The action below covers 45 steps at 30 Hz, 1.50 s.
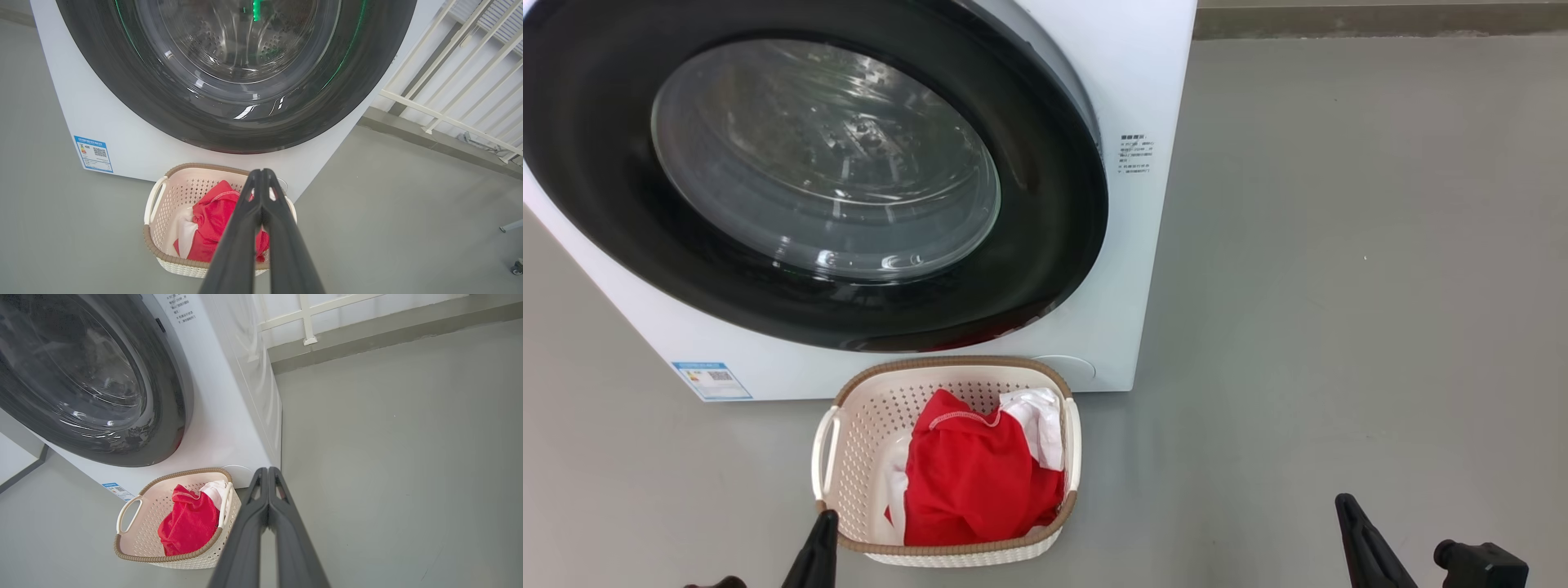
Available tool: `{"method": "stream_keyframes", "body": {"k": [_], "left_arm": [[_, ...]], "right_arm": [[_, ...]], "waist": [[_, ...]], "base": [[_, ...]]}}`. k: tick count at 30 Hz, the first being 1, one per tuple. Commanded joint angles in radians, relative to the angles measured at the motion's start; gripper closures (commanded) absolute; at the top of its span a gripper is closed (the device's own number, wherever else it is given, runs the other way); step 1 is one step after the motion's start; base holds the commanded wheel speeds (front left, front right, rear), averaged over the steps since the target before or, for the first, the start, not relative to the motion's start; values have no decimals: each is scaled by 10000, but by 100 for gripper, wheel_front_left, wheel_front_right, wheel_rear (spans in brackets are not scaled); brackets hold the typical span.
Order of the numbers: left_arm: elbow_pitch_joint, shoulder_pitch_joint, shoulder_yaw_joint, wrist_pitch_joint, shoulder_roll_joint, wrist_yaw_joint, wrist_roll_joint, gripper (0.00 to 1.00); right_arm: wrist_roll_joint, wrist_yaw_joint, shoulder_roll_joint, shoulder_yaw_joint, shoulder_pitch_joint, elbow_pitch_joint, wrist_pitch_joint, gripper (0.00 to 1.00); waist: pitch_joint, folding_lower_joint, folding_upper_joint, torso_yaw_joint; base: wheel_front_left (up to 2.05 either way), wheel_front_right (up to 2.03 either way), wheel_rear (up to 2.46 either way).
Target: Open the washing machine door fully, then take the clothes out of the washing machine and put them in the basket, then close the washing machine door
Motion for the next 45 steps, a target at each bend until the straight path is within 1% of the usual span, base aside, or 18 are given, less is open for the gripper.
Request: {"method": "stream_keyframes", "body": {"k": [1, 45], "left_arm": [[-207, -137, 115, 42, 111, -6, -277, 100], [-232, -684, 686, 1232, 20, -31, -4698, 100]], "right_arm": [[357, -1, -116, 13, -184, -256, 69, 100], [5062, -5, -365, -126, -996, -461, 1191, 100]], "waist": [[4, -1, 0, -1], [-175, -3, 0, -30]], "base": [[0, 0, 0], [0, 0, 0]]}}
